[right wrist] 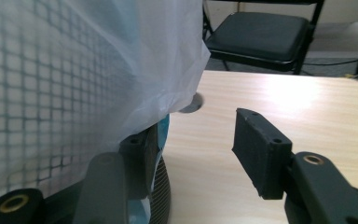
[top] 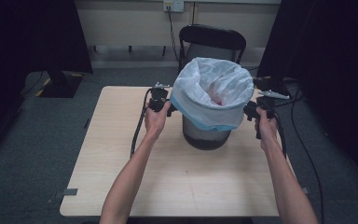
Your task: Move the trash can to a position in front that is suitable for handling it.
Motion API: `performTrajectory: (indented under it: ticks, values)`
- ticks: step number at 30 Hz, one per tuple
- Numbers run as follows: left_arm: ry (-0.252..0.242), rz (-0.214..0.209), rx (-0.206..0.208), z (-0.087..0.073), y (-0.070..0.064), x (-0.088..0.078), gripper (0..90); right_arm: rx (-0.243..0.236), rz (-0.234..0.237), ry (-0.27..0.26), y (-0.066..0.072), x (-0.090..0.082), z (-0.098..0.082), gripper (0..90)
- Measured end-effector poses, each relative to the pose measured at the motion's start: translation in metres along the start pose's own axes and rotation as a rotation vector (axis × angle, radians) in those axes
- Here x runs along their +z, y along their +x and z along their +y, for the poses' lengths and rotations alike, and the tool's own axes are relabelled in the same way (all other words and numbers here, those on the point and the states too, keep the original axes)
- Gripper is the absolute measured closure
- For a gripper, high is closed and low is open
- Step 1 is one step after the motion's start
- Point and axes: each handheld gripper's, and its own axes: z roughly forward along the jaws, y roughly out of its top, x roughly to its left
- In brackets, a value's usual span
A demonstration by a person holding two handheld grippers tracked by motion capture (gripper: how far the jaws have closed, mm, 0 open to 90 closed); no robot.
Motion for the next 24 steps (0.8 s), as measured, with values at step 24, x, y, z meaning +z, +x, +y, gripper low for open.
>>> performTrajectory:
  ticks: [24]
  values:
    - [-0.014, -0.058, 0.056, -0.066, -0.009, -0.097, 50.4, -0.083, 0.158, 0.031, 0.066, -0.047, -0.036, 53.5]
